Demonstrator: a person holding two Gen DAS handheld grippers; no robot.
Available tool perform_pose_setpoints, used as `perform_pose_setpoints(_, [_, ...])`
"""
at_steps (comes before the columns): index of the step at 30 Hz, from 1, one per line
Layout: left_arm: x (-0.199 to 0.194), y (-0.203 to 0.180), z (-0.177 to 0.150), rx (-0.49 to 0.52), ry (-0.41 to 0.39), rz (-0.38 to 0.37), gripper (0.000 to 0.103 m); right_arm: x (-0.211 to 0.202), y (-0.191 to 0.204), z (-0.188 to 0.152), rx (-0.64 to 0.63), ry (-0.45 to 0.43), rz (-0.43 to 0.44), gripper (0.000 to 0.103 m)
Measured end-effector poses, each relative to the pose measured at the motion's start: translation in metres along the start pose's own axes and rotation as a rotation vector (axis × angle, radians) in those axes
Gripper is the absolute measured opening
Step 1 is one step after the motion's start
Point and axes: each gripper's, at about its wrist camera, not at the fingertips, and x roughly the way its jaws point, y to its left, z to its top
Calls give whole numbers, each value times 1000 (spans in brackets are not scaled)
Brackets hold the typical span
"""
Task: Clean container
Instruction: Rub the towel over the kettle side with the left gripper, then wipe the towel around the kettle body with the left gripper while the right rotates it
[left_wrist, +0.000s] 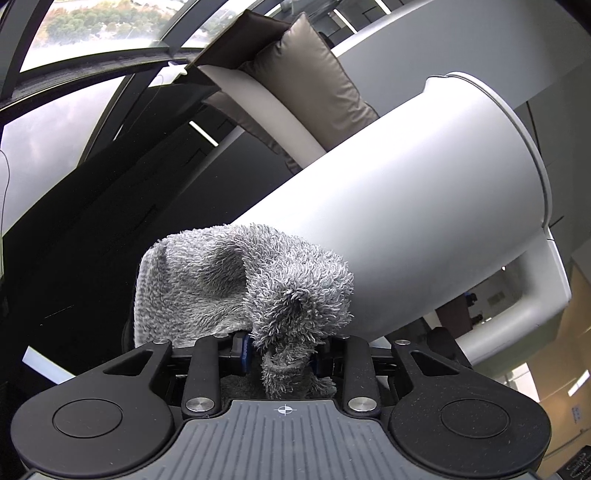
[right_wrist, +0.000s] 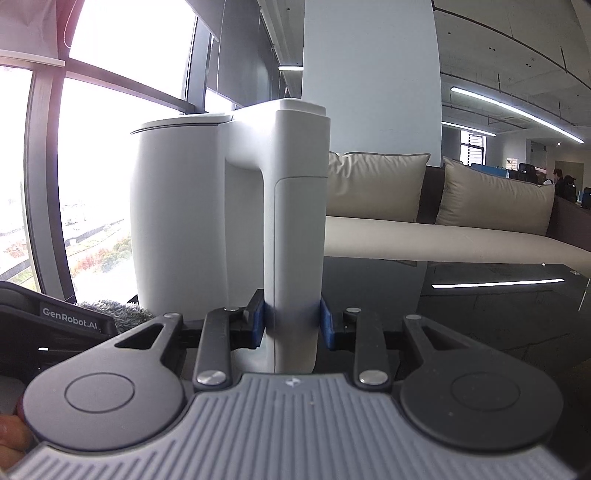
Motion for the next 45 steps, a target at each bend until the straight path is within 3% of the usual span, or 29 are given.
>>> perform_pose_setpoints(7, [-18, -8, -2, 26, -44, 23, 26, 0, 3, -3, -25, 2, -8, 31])
perform_pose_setpoints(16, [-47, -26, 24, 19, -207, -110, 25, 9, -17, 1, -38, 36, 22, 31])
perform_pose_setpoints(26, [-54, -62, 37, 95, -296, -180, 25, 22, -38, 7, -28, 45, -4, 30])
perform_pose_setpoints(45, [-63, -88, 22, 132, -315, -236, 26, 40, -50, 15, 7, 58, -50, 28])
